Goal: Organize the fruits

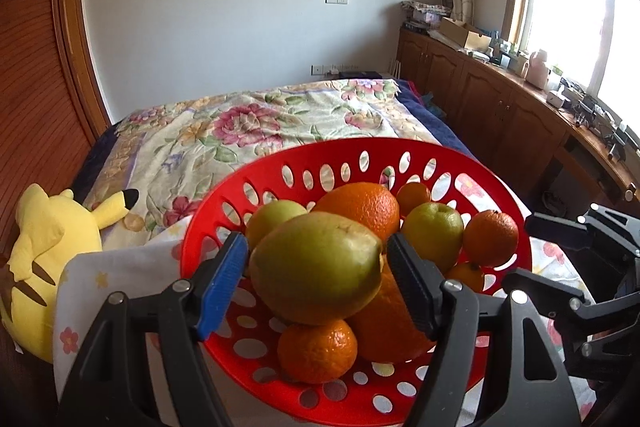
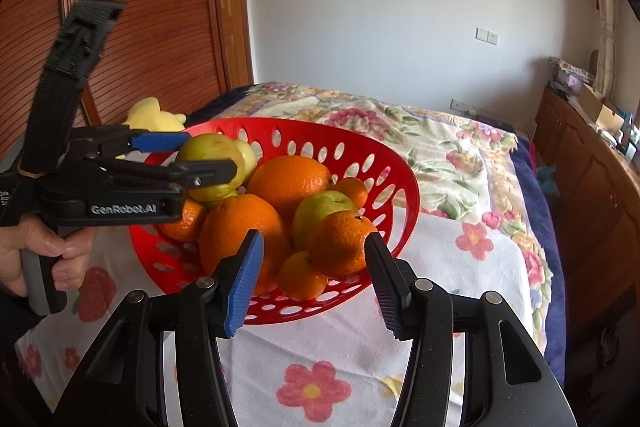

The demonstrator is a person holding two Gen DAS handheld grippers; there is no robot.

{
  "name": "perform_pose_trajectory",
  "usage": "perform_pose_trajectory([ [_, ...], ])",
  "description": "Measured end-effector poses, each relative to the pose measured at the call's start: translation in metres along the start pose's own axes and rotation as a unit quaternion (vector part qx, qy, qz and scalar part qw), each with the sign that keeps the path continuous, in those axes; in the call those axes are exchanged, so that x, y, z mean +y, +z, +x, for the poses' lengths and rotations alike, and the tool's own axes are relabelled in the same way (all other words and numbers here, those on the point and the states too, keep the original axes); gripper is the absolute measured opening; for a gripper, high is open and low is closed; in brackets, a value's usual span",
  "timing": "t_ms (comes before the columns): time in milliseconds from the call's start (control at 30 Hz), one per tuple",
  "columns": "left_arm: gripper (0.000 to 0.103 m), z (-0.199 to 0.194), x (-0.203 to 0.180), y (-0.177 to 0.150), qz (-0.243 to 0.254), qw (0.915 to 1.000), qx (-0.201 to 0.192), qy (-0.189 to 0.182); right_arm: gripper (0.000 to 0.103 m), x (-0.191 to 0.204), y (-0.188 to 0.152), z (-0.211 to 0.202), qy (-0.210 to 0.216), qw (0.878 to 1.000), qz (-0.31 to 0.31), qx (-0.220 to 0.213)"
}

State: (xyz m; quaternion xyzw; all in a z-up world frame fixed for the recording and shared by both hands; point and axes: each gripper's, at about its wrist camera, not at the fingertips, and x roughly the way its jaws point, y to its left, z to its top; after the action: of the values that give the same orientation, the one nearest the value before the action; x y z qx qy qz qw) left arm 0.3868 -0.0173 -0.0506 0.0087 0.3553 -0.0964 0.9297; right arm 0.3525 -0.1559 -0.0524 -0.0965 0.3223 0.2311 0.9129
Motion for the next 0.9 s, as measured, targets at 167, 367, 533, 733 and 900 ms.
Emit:
perform_pose_trajectory([
  [167, 0.075, -0.014, -0.001, 0.004, 0.001, 0.9999, -0.015, 0.002, 0.054, 0.001, 0.0, -0.007, -0.001, 1.0, 0.006, -0.005],
  [367, 0.076, -0.031, -0.007, -0.005, 0.007, 0.9997, -0.022, 0.007, 0.055, 0.005, -0.004, -0.022, -0.008, 1.0, 0.009, -0.02],
  [533, 0.077, -0.055, -0.014, -0.017, 0.012, 0.9994, -0.03, 0.011, 0.056, 0.016, -0.01, -0.039, -0.017, 0.999, 0.006, -0.029],
  [733, 0.088, -0.099, -0.019, -0.031, 0.014, 0.998, -0.062, 0.006, 0.06, 0.028, -0.018, -0.069, -0.022, 0.998, 0.015, -0.049],
  [900, 0.095, -0.139, -0.021, -0.042, 0.009, 0.9953, -0.097, -0.003, 0.065, 0.041, -0.023, -0.094, -0.026, 0.997, 0.019, -0.067],
])
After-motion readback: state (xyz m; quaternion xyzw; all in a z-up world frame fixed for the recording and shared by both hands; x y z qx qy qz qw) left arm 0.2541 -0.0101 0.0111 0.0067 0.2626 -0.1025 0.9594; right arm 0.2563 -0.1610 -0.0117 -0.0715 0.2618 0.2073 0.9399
